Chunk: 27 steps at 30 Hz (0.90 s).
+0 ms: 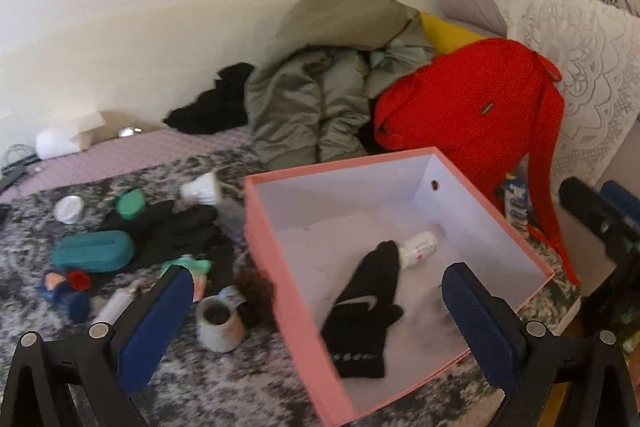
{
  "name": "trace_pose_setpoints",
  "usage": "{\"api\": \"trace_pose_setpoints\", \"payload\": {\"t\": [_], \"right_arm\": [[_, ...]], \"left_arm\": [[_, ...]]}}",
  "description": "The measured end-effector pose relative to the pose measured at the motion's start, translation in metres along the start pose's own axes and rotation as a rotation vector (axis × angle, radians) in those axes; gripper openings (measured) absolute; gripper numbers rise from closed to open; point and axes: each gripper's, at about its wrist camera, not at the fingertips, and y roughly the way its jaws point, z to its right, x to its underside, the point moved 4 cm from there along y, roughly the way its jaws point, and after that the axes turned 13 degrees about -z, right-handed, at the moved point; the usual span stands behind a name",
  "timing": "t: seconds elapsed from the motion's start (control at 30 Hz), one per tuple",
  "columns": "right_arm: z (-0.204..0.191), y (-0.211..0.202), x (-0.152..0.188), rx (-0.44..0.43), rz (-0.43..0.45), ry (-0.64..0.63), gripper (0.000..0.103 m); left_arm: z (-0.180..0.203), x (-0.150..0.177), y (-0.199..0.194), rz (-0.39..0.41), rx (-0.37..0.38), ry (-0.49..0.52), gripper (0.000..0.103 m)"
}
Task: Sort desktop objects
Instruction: 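Carry the container and bracelet over the pink box and release both, then grasp the grey jar with the right tool while the left grasps the blue figurine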
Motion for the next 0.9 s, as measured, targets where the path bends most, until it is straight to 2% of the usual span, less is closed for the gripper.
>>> {"api": "trace_pose_setpoints", "payload": {"t": [0.27, 0.37, 0.47, 0.7, 0.9], "right_arm": [[-0.065, -0.031, 0.017, -0.051, 0.023, -0.076, 0.079], [-0.099, -0.030, 0.028, -0.087, 0.007, -0.117, 0.079], [-0.131, -0.024, 0.042, -0.123, -0.016, -0.160, 0.079], [-0.202, 0.029, 0.080, -0.183, -0.137, -0.251, 0.079], [-0.230, 0.103, 0.109, -0.165, -0.279, -0.275, 0.079]], "left_arm": [[-0.068, 0.051, -0.032, 0.001, -0.101, -0.087, 0.102], [-0.094, 0.070, -0.045, 0.001, -0.139, -0.120, 0.102], [-0.135, 0.093, -0.047, -0.024, -0.174, -0.189, 0.102], [-0.216, 0.129, -0.032, -0.086, -0.211, -0.346, 0.102], [-0.251, 0.129, 0.010, -0.133, -0.234, -0.398, 0.102]]}}
